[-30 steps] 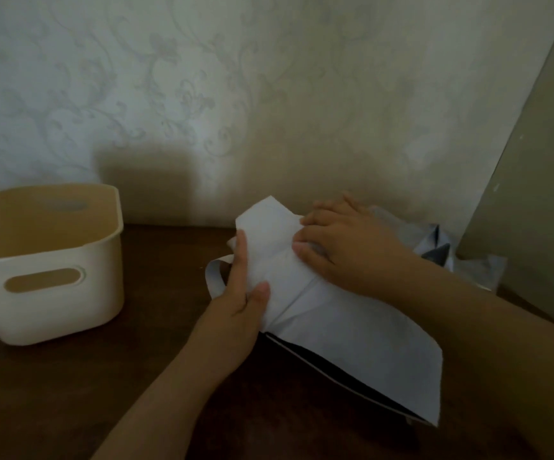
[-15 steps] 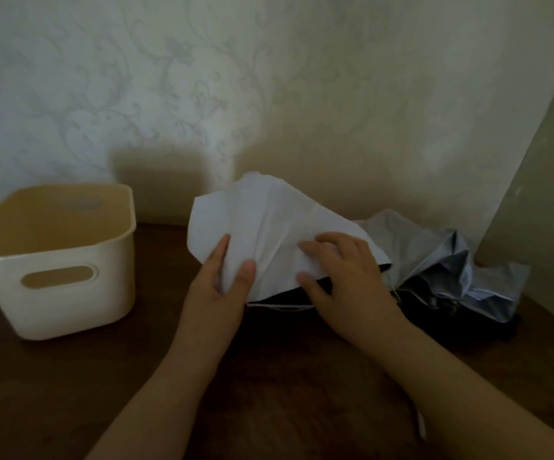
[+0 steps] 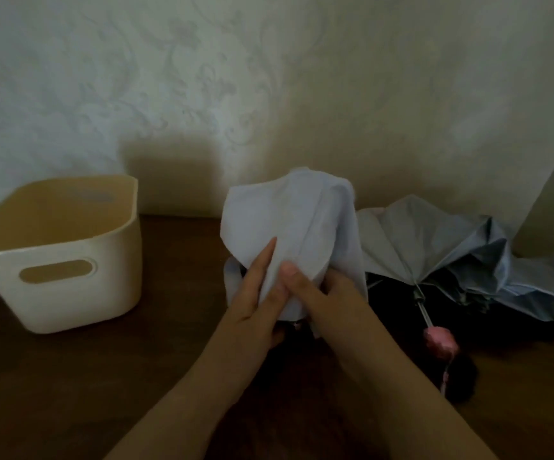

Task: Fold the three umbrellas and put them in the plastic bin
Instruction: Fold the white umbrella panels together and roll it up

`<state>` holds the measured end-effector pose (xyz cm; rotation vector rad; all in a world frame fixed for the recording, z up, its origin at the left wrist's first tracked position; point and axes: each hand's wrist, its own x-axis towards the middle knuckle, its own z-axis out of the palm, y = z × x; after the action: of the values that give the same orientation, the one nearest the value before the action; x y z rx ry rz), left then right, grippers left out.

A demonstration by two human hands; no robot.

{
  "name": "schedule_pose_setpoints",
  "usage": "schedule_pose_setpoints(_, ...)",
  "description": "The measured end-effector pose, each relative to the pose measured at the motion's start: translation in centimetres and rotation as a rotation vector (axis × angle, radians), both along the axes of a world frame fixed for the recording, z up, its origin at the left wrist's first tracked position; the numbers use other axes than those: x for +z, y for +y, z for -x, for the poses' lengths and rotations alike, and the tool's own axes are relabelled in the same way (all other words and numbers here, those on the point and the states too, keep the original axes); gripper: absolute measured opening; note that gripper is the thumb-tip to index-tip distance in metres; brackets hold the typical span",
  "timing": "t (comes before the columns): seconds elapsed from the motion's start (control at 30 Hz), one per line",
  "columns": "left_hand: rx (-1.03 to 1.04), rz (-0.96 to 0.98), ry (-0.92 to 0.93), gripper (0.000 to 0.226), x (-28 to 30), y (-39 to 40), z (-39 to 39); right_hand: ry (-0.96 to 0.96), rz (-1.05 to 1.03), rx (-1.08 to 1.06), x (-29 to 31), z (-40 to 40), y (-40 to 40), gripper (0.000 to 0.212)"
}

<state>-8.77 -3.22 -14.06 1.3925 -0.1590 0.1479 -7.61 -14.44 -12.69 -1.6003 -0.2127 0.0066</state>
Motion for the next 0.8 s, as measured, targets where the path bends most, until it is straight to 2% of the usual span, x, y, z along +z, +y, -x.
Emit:
schedule_pose_setpoints(0.1,-0.15,0.067,0.102,0.03,-0.6,-0.5,0.2,0.022,-0.176,0.025,-0.1,0.1,-1.3,0.043)
schedule_pose_setpoints(0.2,-0.25,0.115,0.119,0.043,-0.7,-0.3,0.0,0.055,-0.246,0.013,-0.5,0.1,-1.4,0.046)
schedule_pose_setpoints(0.3,-0.11,0.073,0.083,0.059,-0.9,-0.3,-1.1,0.021,-0.295,-0.078,-1.0,-0.1,-0.8,0.041)
schedule_pose_setpoints(0.33,-0.03,-0.009,0.071,0.061,-0.8,-0.2,-1.2,-0.002,-0.322,-0.12,-1.2,-0.2,-0.8,0.035)
schedule_pose_setpoints(0.4,0.193,-0.364,-0.004,0.057,-0.8,-0.1,-0.6,-0.06,-0.311,-0.218,-1.4,-0.5,-0.9,0.03)
schedule_pose_setpoints(0.47,0.407,-0.646,-0.186,0.046,-0.9,0.1,0.6,-0.086,-0.267,-0.301,-1.6,-0.6,-1.0,0.032)
schedule_pose_setpoints(0.53,0.417,-0.741,-0.301,0.038,-0.8,-0.8,1.4,-0.081,-0.254,-0.323,-1.5,-0.4,-0.9,0.034)
schedule_pose_setpoints(0.6,0.332,-0.801,-0.301,0.056,-0.8,-2.1,1.5,-0.08,-0.214,-0.326,-1.6,-0.2,-0.7,0.025)
schedule_pose_setpoints(0.67,0.273,-0.814,-0.246,0.07,-1.1,-2.7,1.6,-0.087,-0.161,-0.293,-1.7,0.1,-0.3,0.022)
schedule_pose_setpoints(0.8,0.09,-0.585,-0.117,0.071,-0.8,-1.5,1.1,-0.144,-0.188,-0.229,-1.3,0.4,0.0,0.032)
